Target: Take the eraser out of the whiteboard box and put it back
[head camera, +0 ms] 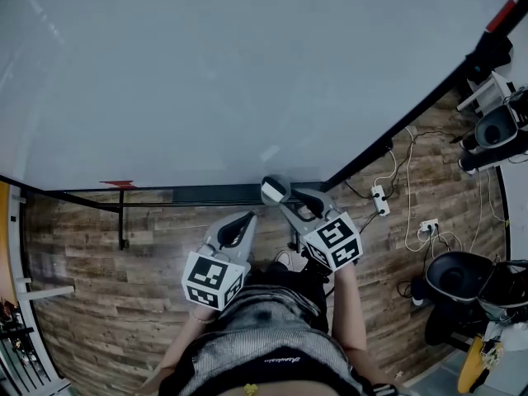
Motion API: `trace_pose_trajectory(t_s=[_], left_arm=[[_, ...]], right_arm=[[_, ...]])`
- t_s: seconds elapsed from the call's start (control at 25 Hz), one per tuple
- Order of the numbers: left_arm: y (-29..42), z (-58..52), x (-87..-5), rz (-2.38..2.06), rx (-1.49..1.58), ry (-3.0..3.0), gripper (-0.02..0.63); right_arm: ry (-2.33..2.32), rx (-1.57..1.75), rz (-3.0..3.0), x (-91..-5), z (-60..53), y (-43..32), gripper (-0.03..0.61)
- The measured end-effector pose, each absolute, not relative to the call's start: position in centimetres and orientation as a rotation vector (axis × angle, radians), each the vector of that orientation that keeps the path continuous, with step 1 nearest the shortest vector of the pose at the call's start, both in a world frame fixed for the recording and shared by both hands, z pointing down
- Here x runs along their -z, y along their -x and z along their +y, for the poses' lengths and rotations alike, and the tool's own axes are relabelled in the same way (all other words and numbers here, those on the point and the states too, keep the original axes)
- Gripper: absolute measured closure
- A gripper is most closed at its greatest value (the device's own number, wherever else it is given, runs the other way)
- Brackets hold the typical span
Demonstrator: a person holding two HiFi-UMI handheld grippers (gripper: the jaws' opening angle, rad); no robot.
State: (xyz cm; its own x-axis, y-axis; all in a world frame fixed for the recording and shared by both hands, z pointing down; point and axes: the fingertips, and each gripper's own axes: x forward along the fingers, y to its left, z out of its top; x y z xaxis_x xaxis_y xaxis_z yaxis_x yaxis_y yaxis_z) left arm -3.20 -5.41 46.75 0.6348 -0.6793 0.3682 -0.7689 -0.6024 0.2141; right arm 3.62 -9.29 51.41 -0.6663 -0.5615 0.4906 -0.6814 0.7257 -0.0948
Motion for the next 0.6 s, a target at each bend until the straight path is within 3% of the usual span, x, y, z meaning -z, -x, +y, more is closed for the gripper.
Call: trace_pose_trajectory(t_s=[0.6], left_arm=[[3.2, -5.5, -46.9, -1.153, -0.361, -2.507, 0.612]], right_arm=[[-0.961, -0.372, -2.503, -51.3, -7.3, -2.5, 0.551]])
